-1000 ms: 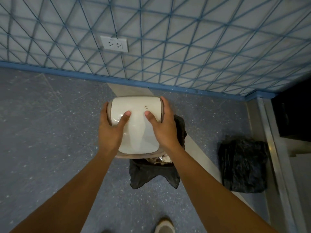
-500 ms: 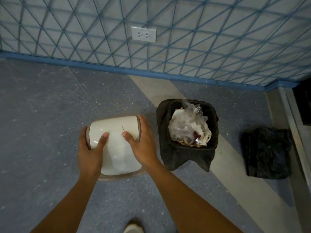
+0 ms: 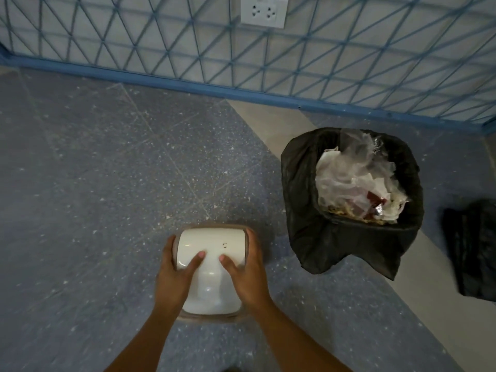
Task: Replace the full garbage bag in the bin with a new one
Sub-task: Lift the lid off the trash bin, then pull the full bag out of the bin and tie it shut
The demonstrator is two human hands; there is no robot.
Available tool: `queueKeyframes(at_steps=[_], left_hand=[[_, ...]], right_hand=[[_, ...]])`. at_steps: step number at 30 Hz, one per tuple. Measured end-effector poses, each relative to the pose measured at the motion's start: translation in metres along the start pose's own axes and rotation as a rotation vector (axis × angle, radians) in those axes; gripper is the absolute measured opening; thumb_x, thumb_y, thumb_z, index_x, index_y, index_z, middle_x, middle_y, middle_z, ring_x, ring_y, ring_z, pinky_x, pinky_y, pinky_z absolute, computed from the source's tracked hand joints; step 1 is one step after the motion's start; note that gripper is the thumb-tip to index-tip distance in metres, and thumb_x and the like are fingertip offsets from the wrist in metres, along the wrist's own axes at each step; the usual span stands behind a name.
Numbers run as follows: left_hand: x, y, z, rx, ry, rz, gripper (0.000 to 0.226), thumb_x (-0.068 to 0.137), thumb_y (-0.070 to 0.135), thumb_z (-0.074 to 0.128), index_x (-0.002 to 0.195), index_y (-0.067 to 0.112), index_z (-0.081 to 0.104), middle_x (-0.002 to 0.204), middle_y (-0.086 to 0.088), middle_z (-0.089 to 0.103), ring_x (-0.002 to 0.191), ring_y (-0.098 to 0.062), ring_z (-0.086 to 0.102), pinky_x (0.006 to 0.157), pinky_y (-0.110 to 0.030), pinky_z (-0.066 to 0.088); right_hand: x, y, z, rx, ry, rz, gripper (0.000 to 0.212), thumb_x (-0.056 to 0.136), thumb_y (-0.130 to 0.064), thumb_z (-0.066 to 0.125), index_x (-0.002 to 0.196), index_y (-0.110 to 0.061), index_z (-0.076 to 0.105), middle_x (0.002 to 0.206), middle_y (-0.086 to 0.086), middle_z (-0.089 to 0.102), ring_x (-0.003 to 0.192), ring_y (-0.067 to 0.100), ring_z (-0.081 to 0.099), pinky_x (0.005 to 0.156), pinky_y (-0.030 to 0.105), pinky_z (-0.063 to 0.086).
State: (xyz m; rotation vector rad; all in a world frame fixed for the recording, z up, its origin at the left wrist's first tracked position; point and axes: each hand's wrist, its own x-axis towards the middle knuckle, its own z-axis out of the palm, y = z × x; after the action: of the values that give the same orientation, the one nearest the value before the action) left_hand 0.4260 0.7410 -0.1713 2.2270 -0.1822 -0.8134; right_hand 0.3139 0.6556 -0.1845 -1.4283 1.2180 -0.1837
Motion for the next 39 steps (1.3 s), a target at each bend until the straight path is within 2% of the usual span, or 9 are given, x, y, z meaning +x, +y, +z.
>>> queueKeyframes(at_steps=[12, 18, 20, 24, 27, 31, 33, 36, 39], left_hand=[[0.03, -0.074, 0.05, -0.009, 0.025, -0.038, 0.089, 0.065, 0.055, 0.068, 0.143, 0.032, 0.03, 0.145, -0.005, 0.044, 0.127, -0.033, 0.046, 0.105, -0.047, 0.035], [0.036, -0.061, 0.024, 0.104, -0.11, 0.033, 0.108, 0.051, 0.068, 0.062, 0.143, 0.018, 0.035, 0.146, -0.011, 0.043, 0.132, -0.031, 0.043, 0.11, -0.042, 0.029], [0.044, -0.04, 0.003, 0.218, -0.136, 0.091, 0.093, 0.067, 0.058, 0.067, 0.142, 0.015, 0.036, 0.148, -0.011, 0.04, 0.136, -0.03, 0.037, 0.114, -0.041, 0.024], [0.043, 0.041, -0.02, 0.333, -0.144, 0.222, 0.062, 0.086, 0.036, 0.06, 0.142, 0.02, 0.037, 0.15, -0.007, 0.037, 0.137, -0.028, 0.036, 0.114, -0.042, 0.023], [0.015, 0.113, -0.008, 0.35, -0.138, 0.405, 0.061, 0.087, 0.037, 0.058, 0.142, 0.023, 0.035, 0.151, -0.004, 0.036, 0.137, -0.026, 0.036, 0.112, -0.042, 0.027], [-0.036, 0.182, 0.039, 0.24, -0.161, 0.671, 0.05, 0.087, 0.032, 0.06, 0.134, 0.033, 0.043, 0.141, 0.004, 0.044, 0.13, -0.021, 0.042, 0.107, -0.041, 0.034], [-0.057, 0.202, 0.071, 0.09, -0.211, 0.676, 0.038, 0.089, 0.026, 0.058, 0.124, 0.035, 0.047, 0.129, 0.009, 0.046, 0.122, -0.013, 0.042, 0.103, -0.038, 0.036], [-0.069, 0.202, 0.119, -0.211, -0.236, 0.49, 0.029, 0.093, 0.016, 0.052, 0.122, 0.016, 0.055, 0.119, 0.0, 0.054, 0.115, -0.016, 0.048, 0.097, -0.031, 0.038], [-0.058, 0.175, 0.158, -0.396, -0.146, 0.123, 0.036, 0.095, 0.026, 0.048, 0.125, 0.007, 0.055, 0.129, -0.014, 0.056, 0.123, -0.03, 0.049, 0.104, -0.044, 0.036]], right_hand=[[0.036, 0.079, 0.031, -0.014, 0.028, 0.053, 0.09, 0.075, -0.058, 0.061, 0.148, -0.03, 0.017, 0.153, -0.008, 0.023, 0.138, 0.014, 0.029, 0.112, 0.029, 0.026], [0.035, 0.083, 0.022, 0.045, 0.049, 0.018, 0.125, 0.038, -0.094, 0.048, 0.143, -0.03, 0.022, 0.151, -0.001, 0.032, 0.139, 0.014, 0.03, 0.114, 0.026, 0.024], [0.033, 0.073, 0.004, 0.026, 0.059, 0.026, 0.135, 0.03, -0.101, 0.03, 0.144, -0.028, 0.025, 0.15, -0.001, 0.032, 0.139, 0.015, 0.028, 0.113, 0.024, 0.023], [0.009, 0.035, -0.048, 0.03, 0.018, -0.082, 0.09, 0.051, -0.089, 0.044, 0.127, -0.042, 0.044, 0.133, -0.014, 0.041, 0.125, 0.0, 0.035, 0.101, 0.004, 0.022], [-0.011, 0.001, -0.104, -0.014, 0.026, -0.336, 0.011, 0.078, -0.062, 0.055, 0.088, -0.065, 0.054, 0.107, -0.017, 0.065, 0.101, -0.006, 0.056, 0.087, 0.002, 0.037], [-0.043, -0.043, -0.199, -0.029, 0.275, -0.682, 0.026, 0.087, -0.053, 0.05, 0.088, -0.034, 0.068, 0.085, -0.011, 0.071, 0.083, -0.001, 0.064, 0.075, 0.013, 0.049], [-0.043, -0.048, -0.247, 0.015, 0.427, -0.75, 0.018, 0.087, -0.039, 0.056, 0.083, -0.028, 0.07, 0.084, -0.012, 0.07, 0.082, 0.001, 0.064, 0.074, 0.011, 0.047], [-0.02, -0.032, -0.303, 0.144, 0.571, -0.499, 0.015, 0.091, -0.022, 0.057, 0.082, -0.027, 0.067, 0.085, -0.008, 0.071, 0.082, 0.002, 0.064, 0.073, 0.014, 0.045], [0.017, 0.005, -0.331, 0.208, 0.605, -0.178, 0.013, 0.093, -0.017, 0.054, 0.091, -0.018, 0.066, 0.095, 0.001, 0.068, 0.095, 0.015, 0.063, 0.079, 0.025, 0.041]])
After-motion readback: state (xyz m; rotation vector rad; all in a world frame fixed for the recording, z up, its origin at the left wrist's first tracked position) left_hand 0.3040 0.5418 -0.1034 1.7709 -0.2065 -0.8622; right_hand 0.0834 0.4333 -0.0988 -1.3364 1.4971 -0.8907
